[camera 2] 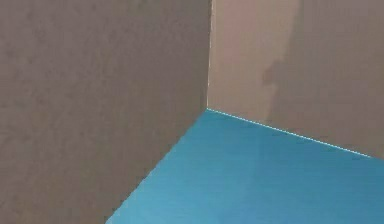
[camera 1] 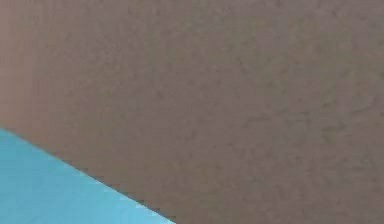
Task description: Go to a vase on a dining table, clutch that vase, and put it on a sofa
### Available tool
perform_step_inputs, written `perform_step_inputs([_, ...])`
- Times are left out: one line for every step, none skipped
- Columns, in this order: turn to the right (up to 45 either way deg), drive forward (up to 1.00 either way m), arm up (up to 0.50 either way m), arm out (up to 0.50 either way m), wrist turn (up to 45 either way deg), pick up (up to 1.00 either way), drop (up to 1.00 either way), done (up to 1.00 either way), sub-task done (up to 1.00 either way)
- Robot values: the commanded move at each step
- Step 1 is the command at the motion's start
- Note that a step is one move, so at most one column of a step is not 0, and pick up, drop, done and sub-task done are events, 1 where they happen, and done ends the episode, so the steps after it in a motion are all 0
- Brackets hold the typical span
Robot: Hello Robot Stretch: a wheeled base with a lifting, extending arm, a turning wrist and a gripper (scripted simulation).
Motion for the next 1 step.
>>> perform_step_inputs([0.0, 0.40, 0.00, 0.00, 0.0, 0.00, 0.00, 0.00, 0.00])
